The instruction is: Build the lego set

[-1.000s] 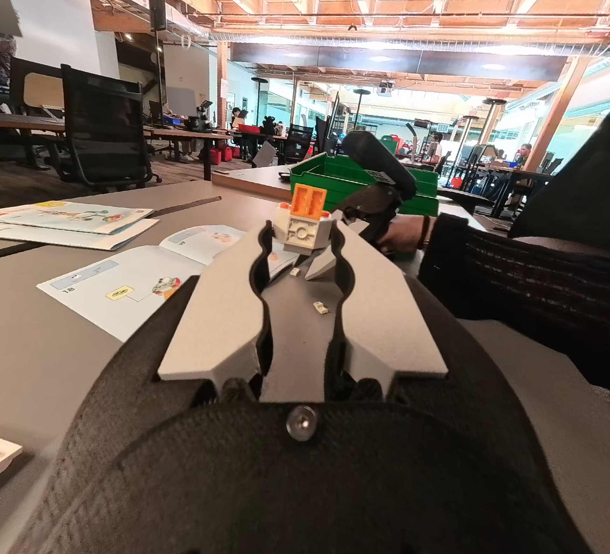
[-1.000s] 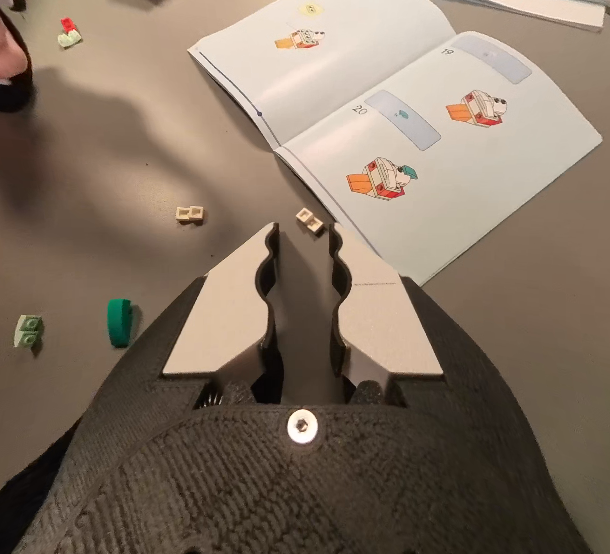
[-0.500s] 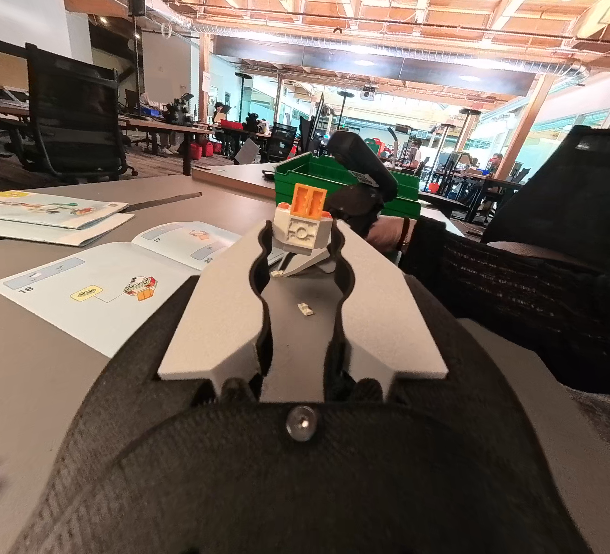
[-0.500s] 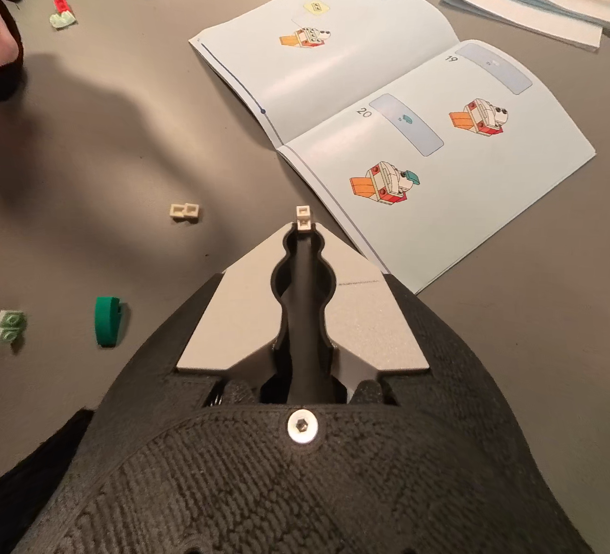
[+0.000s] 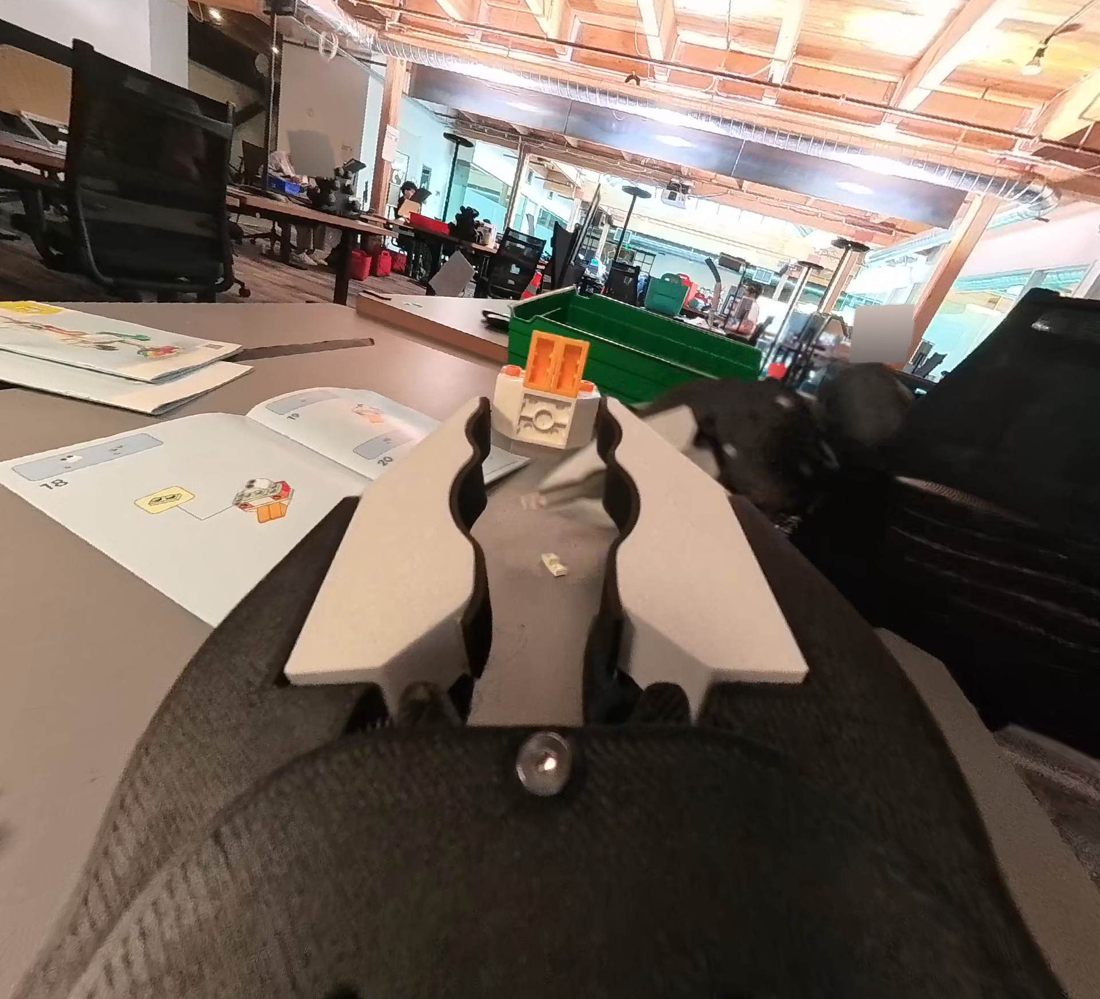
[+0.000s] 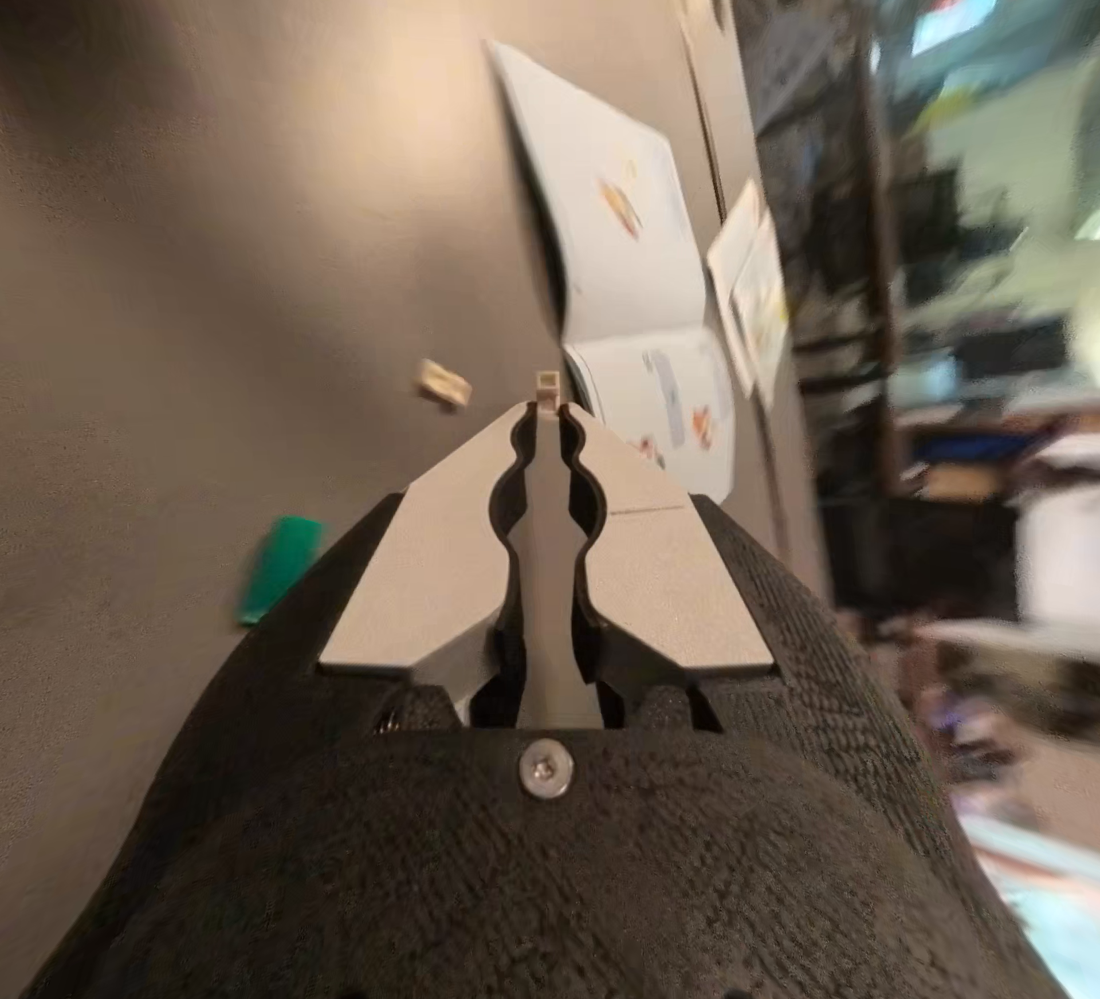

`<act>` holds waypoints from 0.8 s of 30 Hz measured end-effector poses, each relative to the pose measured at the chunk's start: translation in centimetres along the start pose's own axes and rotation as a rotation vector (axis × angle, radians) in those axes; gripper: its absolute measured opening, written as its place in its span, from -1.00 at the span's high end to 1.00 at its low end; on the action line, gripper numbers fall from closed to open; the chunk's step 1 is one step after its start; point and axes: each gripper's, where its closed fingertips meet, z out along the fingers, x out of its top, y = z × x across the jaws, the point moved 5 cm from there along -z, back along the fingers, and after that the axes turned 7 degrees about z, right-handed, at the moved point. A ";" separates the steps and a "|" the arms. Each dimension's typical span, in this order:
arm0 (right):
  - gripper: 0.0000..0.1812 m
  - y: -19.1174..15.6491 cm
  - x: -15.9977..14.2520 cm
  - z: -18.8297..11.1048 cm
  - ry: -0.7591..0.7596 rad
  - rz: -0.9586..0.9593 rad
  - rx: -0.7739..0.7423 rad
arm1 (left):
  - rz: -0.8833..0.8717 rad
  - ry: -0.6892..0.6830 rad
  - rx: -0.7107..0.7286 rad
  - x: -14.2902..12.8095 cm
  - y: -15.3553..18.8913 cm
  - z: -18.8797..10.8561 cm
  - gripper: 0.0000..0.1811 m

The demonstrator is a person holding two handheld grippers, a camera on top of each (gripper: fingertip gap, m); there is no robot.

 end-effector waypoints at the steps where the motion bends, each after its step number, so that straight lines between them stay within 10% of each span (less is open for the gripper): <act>1: 0.94 -1.5 1.1 -0.4 -0.003 -0.156 -0.002 | -0.007 0.002 0.006 0.0 -0.1 0.0 0.62; 5: 0.94 -5.5 3.5 -2.0 -0.002 -0.557 0.015 | -0.019 0.000 -0.001 0.0 -0.1 0.3 0.62; 13: 0.94 -2.0 7.1 -7.4 0.076 -0.529 -0.207 | -0.146 -0.042 -0.362 0.1 2.2 0.5 0.62; 24: 0.95 -7.8 4.6 -4.6 -0.151 -1.095 0.014 | -0.112 -0.014 -0.286 0.4 1.2 0.3 0.62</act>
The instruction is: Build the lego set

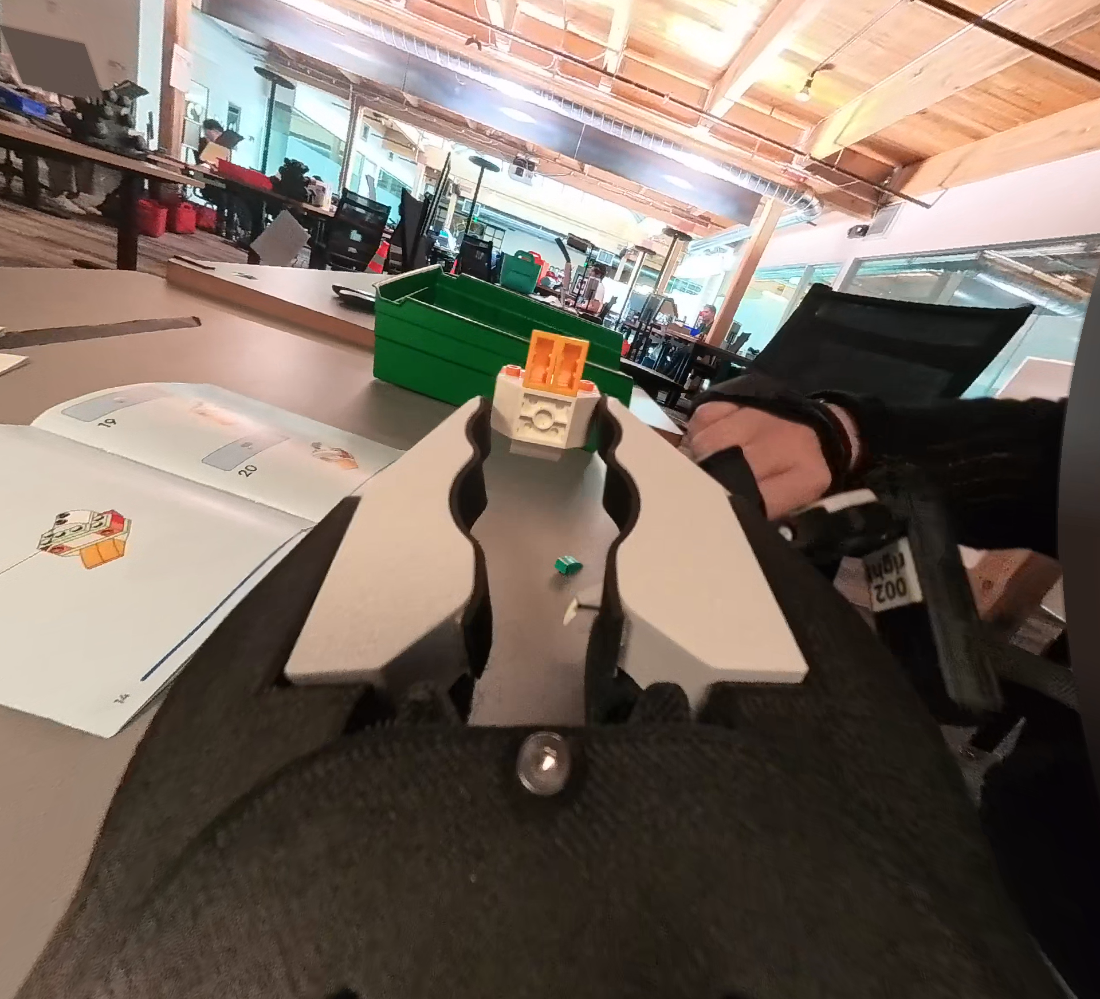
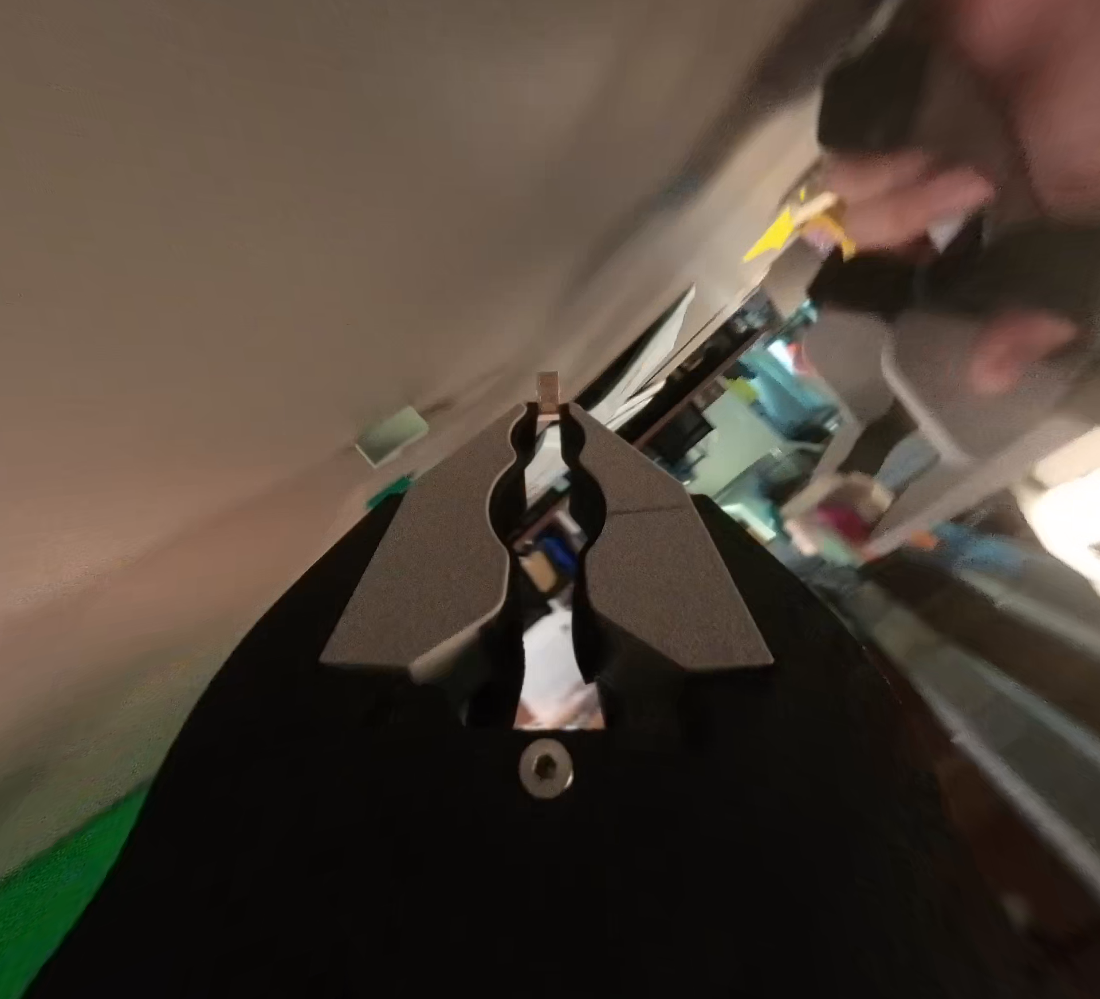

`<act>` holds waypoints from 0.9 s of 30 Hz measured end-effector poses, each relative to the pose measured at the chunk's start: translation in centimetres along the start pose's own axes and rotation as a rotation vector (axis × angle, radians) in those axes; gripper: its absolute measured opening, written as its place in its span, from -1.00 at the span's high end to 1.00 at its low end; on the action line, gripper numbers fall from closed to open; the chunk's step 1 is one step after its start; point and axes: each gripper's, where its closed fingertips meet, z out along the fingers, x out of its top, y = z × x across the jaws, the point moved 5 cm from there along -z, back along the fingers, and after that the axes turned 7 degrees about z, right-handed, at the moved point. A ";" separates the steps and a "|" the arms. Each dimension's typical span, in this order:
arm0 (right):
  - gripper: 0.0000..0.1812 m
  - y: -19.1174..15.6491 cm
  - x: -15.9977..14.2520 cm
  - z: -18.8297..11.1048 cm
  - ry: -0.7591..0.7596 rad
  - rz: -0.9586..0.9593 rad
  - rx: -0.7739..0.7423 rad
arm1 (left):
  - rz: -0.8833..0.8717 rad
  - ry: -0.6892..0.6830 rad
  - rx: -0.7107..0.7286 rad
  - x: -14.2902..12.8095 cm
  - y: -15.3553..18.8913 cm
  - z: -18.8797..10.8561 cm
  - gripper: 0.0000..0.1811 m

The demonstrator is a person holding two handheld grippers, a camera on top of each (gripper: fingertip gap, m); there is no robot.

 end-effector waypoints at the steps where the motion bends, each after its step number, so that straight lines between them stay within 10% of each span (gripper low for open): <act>1: 0.95 -0.2 0.5 0.1 0.006 -0.067 0.006 | 0.001 0.004 -0.011 0.0 0.1 0.0 0.62; 23: 0.95 -0.7 1.7 -0.2 0.050 -0.257 -0.085 | -0.136 0.124 -0.243 1.2 1.8 -0.4 0.62; 27: 0.95 -0.5 1.8 -0.7 0.093 -0.014 0.007 | -0.159 0.131 -0.231 1.2 1.5 -0.5 0.62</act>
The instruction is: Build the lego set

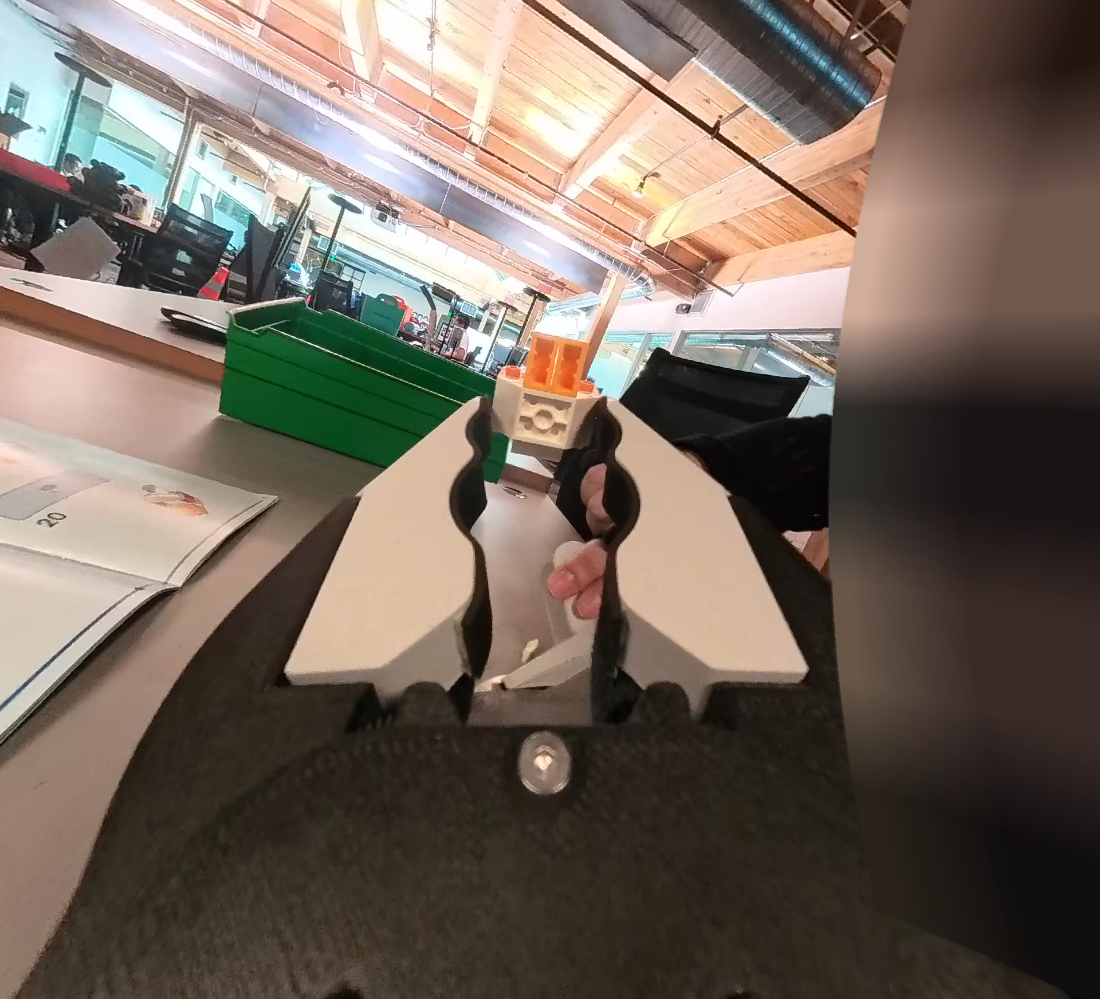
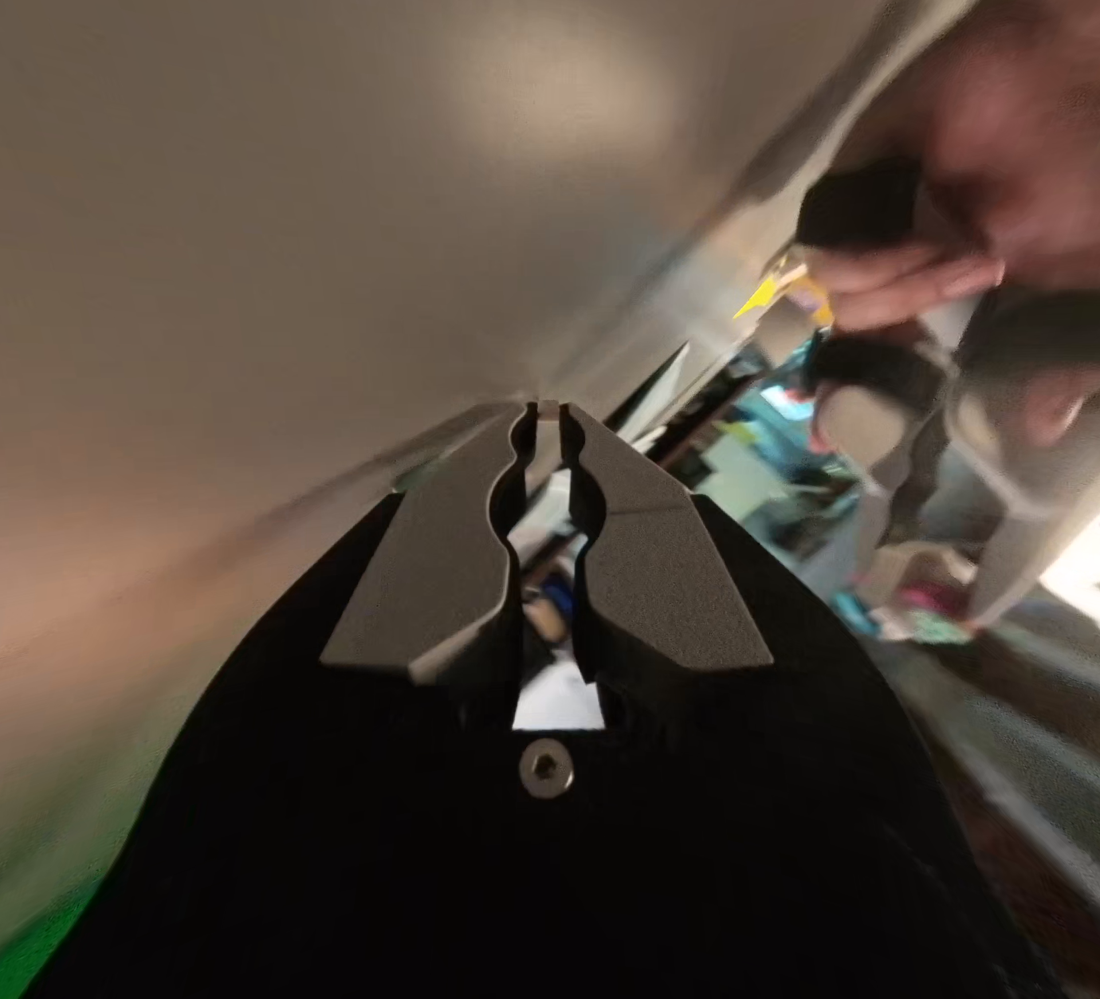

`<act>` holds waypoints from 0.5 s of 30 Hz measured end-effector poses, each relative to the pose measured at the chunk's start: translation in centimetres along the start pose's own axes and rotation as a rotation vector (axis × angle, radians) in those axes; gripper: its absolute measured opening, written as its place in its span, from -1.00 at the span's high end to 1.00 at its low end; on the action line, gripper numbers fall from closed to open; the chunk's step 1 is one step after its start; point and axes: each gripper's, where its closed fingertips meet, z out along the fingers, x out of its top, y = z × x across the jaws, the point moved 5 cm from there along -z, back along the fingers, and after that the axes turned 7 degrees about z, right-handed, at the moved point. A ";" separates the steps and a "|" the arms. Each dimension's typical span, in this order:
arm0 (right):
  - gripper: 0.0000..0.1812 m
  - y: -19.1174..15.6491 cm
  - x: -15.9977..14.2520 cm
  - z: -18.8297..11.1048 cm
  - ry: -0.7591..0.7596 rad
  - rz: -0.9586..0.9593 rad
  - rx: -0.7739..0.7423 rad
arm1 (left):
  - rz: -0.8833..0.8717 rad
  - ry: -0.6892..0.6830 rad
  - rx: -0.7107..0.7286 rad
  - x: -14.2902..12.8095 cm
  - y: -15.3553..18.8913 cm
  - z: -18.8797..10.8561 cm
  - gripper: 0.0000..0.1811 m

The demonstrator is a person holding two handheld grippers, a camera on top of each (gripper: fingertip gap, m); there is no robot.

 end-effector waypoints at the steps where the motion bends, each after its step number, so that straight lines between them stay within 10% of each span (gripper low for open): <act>1: 0.95 0.4 0.0 -0.2 0.015 0.113 0.019 | -0.001 0.005 -0.002 0.1 0.0 0.0 0.62; 9: 0.95 6.1 -3.3 -2.7 0.140 1.000 0.131 | 0.148 0.067 -0.031 0.8 1.2 -0.1 0.62; 15: 0.95 9.4 -7.5 -6.0 0.252 1.437 0.560 | 0.256 0.037 -0.023 0.1 1.6 0.4 0.62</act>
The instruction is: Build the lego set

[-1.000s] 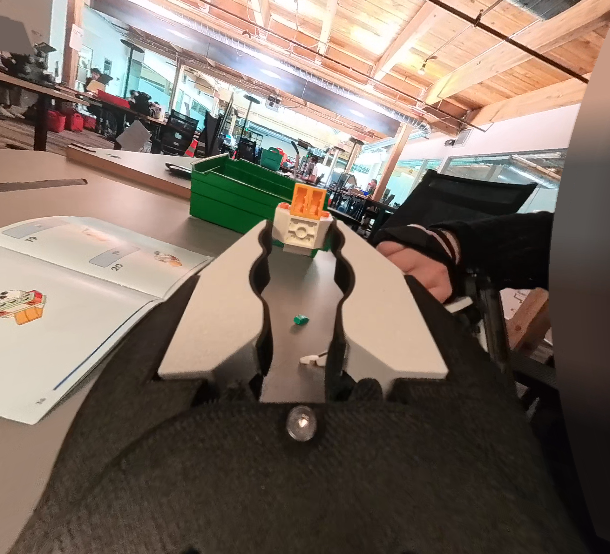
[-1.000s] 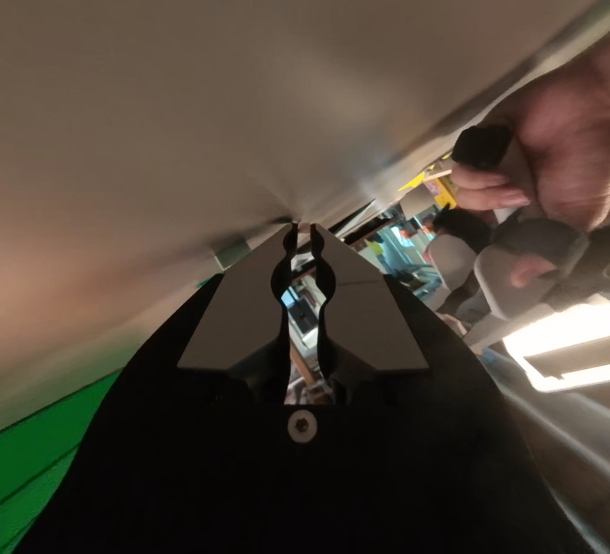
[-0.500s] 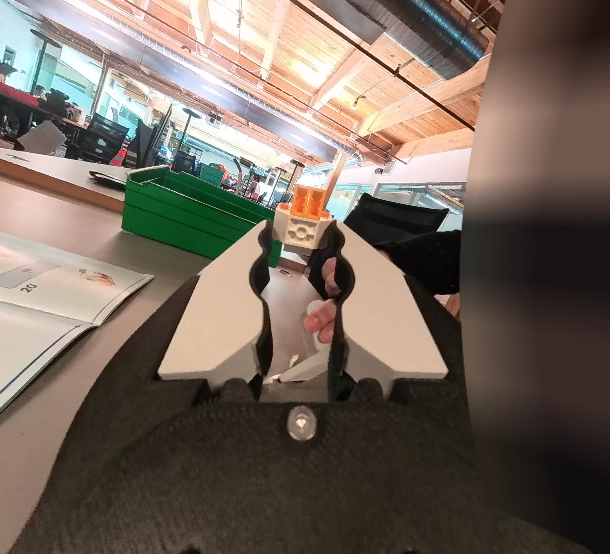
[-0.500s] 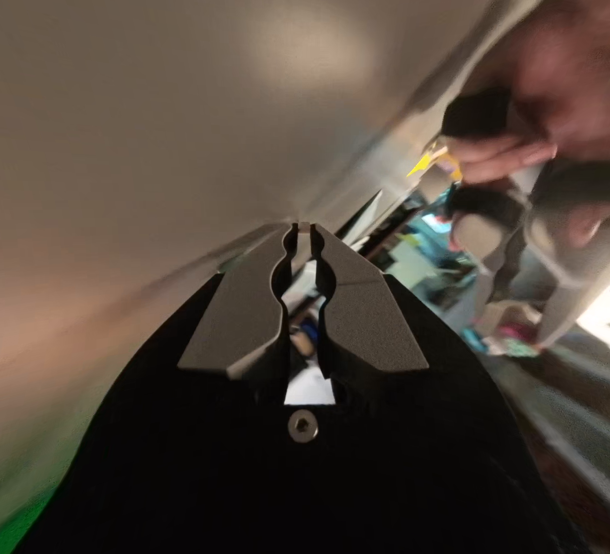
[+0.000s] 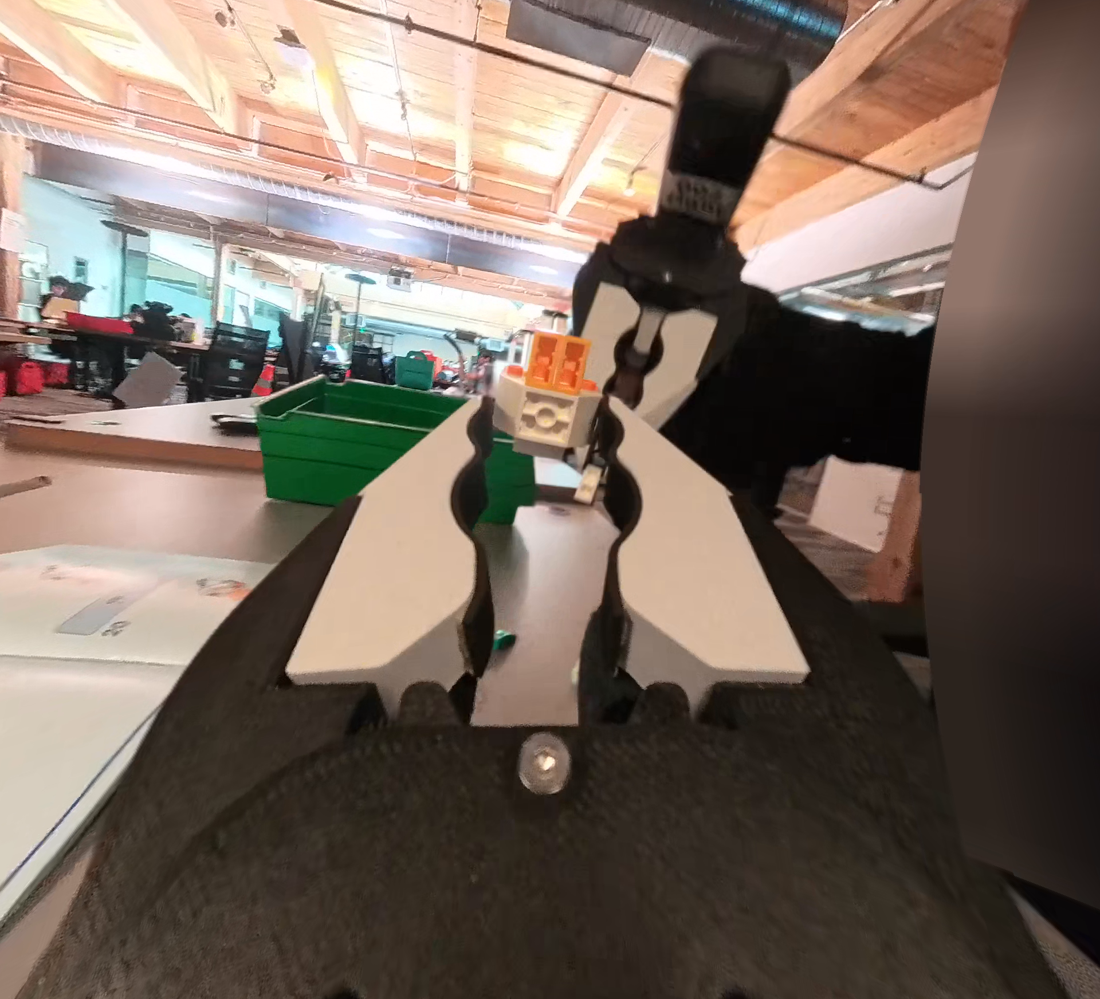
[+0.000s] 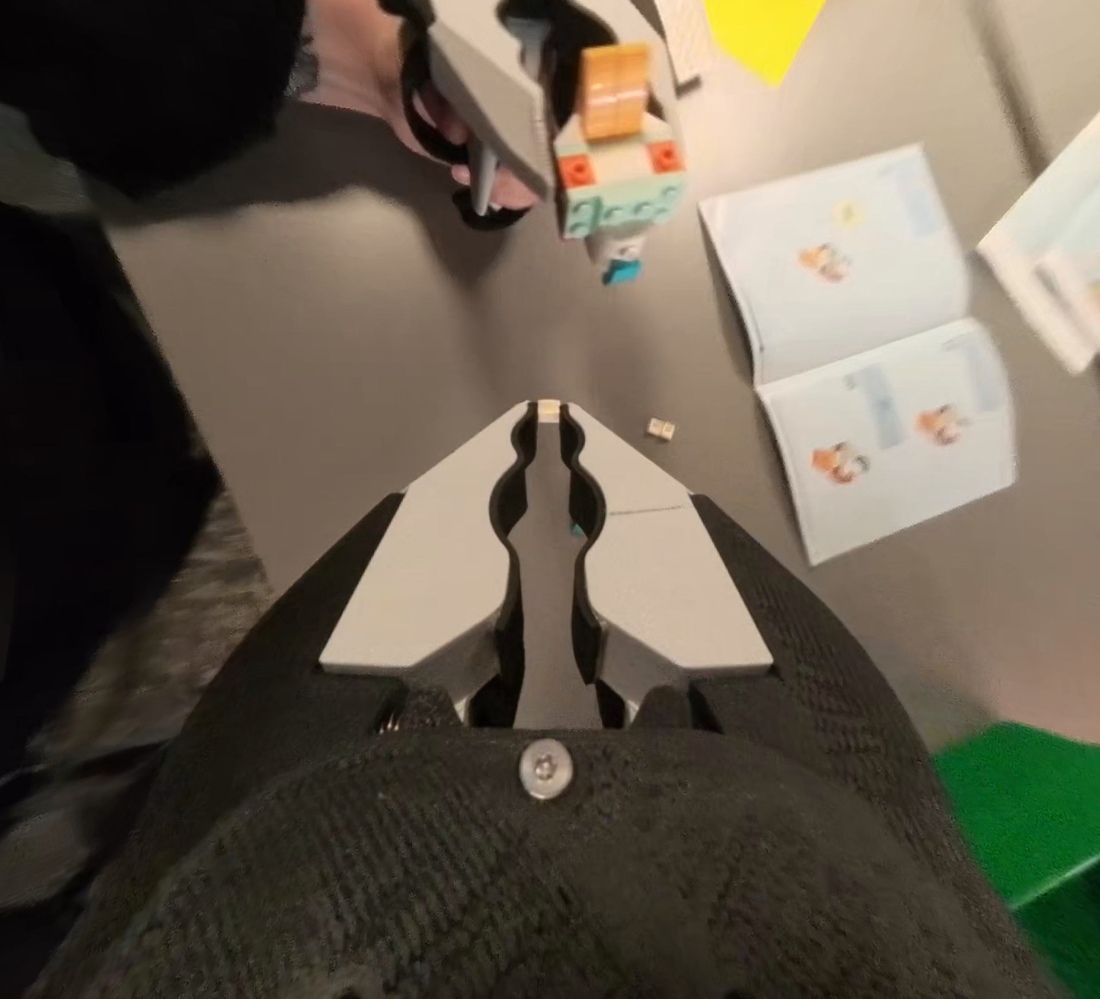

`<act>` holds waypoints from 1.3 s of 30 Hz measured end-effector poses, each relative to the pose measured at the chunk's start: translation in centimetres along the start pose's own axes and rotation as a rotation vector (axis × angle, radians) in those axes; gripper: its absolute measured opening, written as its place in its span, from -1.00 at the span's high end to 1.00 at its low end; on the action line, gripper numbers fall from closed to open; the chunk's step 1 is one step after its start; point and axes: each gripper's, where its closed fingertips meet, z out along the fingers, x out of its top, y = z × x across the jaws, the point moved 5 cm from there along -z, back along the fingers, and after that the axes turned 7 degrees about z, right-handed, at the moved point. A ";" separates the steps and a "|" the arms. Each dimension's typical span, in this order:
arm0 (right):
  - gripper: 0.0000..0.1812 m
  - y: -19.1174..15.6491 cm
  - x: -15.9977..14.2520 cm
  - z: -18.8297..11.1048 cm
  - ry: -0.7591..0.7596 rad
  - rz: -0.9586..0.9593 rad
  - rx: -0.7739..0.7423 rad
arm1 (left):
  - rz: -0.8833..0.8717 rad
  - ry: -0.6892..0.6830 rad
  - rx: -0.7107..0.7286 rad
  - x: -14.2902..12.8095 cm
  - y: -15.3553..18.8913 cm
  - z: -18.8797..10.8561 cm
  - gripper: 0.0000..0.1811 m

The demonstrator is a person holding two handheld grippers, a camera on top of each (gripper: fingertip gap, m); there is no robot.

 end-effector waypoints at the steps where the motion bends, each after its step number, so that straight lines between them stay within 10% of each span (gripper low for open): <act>1: 0.95 0.6 -0.2 -0.2 -0.031 0.052 0.027 | 0.023 -0.022 0.016 -0.2 -0.1 0.0 0.62; 9: 0.95 1.5 -6.2 5.0 -0.431 0.407 0.449 | 0.087 -0.139 0.024 -1.3 0.0 0.3 0.62; 19: 0.95 2.1 -5.7 9.9 -0.639 0.489 0.710 | 0.061 -0.088 0.063 -0.3 -0.8 -0.5 0.62; 30: 0.86 3.2 -5.0 11.5 -0.657 0.332 0.602 | 0.008 -0.015 0.075 0.5 -1.2 -0.9 0.62; 39: 0.73 4.1 -4.4 9.0 -0.199 0.101 0.103 | -0.004 -0.024 0.067 0.4 -1.2 -0.8 0.62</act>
